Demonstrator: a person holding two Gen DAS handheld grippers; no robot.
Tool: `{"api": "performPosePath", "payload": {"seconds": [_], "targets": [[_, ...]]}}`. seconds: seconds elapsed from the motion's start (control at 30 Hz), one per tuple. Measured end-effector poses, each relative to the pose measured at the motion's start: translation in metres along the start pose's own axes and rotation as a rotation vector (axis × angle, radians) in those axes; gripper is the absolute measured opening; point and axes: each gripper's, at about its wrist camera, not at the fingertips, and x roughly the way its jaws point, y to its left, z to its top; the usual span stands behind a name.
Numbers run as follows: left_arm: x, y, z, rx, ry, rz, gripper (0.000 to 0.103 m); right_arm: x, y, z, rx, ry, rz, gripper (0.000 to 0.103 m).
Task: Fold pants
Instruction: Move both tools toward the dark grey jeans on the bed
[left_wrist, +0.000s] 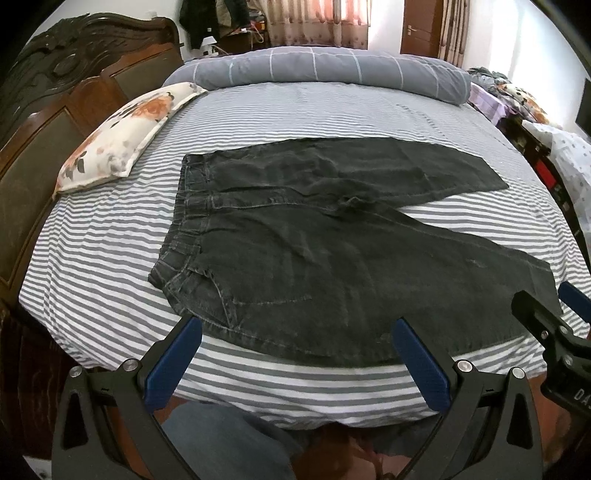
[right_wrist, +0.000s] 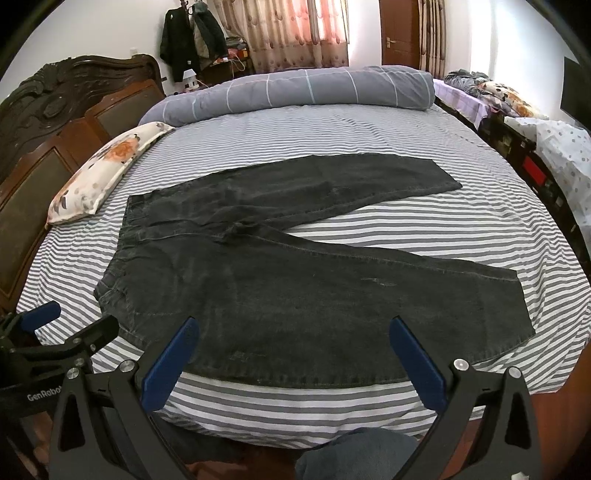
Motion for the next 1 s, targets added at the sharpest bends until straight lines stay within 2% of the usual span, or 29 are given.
{"api": "performPosePath", "payload": {"seconds": [0.33,1.0], "targets": [[0.005,0.003,0.014,-0.007,-0.013,0.006,0.103,0.006,-0.001,0.008,0.003,0.0,0.004,0.102],[0.014,-0.008,0.019,0.02,0.0,0.0,0.103,0.018,0.008,0.017,-0.015,0.011,0.005,0.102]]}}
